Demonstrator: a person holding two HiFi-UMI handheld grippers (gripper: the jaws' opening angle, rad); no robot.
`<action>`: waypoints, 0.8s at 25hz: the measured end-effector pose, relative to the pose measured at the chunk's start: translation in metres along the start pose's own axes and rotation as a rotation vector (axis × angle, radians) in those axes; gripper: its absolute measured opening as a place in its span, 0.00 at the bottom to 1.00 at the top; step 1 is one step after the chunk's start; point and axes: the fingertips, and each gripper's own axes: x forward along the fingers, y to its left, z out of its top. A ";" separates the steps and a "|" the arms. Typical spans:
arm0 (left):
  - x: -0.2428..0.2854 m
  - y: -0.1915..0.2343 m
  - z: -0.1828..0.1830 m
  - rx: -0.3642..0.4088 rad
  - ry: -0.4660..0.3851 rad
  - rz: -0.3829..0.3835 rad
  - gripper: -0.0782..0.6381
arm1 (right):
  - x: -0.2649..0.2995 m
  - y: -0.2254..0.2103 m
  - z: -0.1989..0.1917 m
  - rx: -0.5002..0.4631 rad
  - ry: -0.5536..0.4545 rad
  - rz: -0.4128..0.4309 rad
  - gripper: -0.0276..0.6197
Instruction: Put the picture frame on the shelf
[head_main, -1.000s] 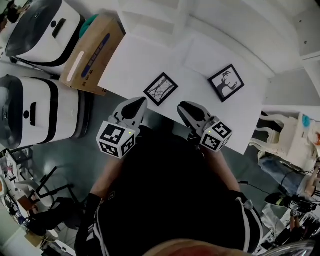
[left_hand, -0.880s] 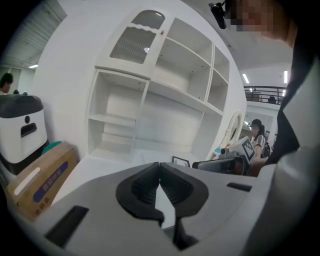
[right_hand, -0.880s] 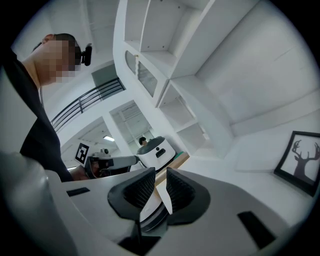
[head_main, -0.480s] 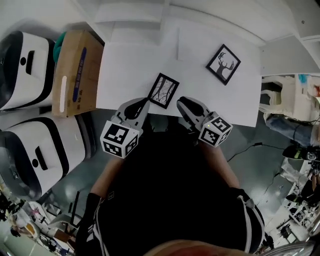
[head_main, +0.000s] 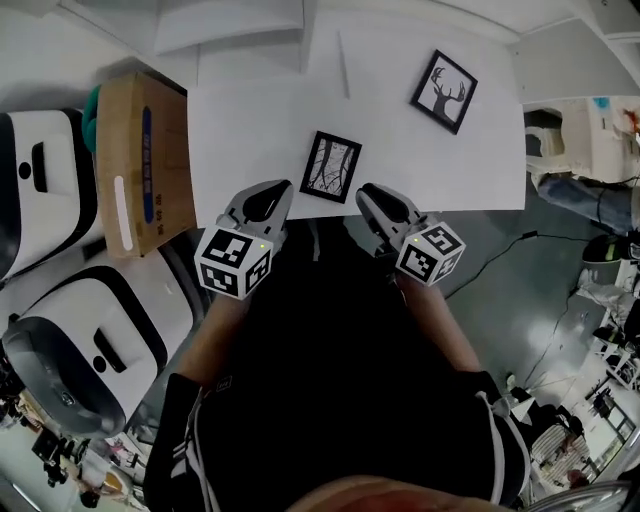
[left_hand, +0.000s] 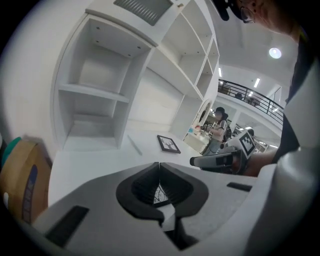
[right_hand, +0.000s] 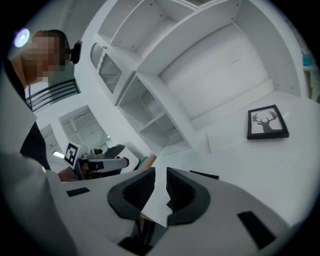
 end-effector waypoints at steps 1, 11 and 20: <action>0.006 0.002 -0.004 0.001 0.016 -0.011 0.12 | 0.002 -0.006 -0.005 -0.003 0.015 -0.025 0.14; 0.068 0.023 -0.052 -0.018 0.167 -0.046 0.12 | 0.020 -0.056 -0.067 0.105 0.149 -0.176 0.14; 0.106 0.040 -0.089 -0.069 0.304 -0.020 0.12 | 0.035 -0.102 -0.103 0.158 0.295 -0.300 0.14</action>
